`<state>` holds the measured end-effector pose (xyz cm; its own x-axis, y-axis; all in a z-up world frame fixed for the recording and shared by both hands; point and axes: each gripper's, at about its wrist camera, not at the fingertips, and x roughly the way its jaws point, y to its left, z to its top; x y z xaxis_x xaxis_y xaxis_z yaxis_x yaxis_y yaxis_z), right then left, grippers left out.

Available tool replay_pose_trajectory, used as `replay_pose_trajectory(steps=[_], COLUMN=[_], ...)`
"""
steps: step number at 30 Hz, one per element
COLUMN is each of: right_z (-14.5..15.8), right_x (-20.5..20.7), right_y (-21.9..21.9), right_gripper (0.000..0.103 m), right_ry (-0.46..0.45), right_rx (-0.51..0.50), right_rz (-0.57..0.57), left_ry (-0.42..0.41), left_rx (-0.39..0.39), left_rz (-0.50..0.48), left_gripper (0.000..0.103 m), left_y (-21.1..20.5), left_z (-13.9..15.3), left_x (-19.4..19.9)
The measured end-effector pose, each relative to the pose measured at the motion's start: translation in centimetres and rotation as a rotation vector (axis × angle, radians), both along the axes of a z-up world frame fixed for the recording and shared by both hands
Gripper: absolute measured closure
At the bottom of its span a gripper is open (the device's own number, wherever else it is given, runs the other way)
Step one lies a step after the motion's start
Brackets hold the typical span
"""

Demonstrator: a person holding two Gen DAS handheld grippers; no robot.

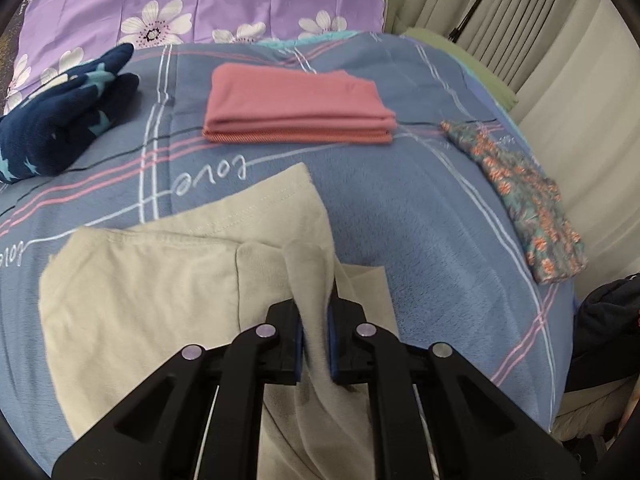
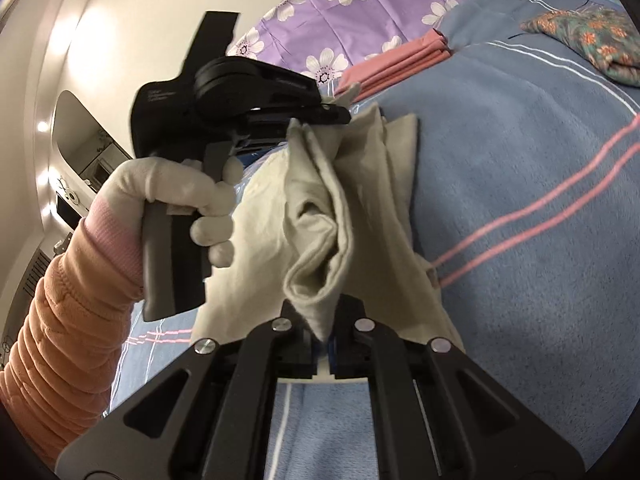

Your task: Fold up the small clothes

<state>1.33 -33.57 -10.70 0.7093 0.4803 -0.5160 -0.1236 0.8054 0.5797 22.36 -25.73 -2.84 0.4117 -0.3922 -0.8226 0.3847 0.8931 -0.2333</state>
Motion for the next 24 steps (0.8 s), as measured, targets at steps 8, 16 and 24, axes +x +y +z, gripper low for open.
replay_pose_trajectory(steps=[8, 16, 24], right_z=[-0.4, -1.4, -1.8], right_x=[0.4, 0.8, 0.7], right_y=[-1.1, -1.8, -2.9], right_gripper=[0.100, 0.100, 0.084], right_ry=[0.028, 0.078, 0.126], right_rx=[0.082, 0.149, 0.166], right_rz=[0.005, 0.026, 0.009], left_ry=[-0.019, -0.210, -0.280], left_rx=[-0.038, -0.073, 0.145], left_rz=[-0.013, -0.105, -0.136], left_gripper=[0.087, 0.059, 0.048], left_y=[-0.7, 2.3, 10.3], left_z=[0.0, 6.7, 3.1], left_x=[0.2, -5.3, -17.0])
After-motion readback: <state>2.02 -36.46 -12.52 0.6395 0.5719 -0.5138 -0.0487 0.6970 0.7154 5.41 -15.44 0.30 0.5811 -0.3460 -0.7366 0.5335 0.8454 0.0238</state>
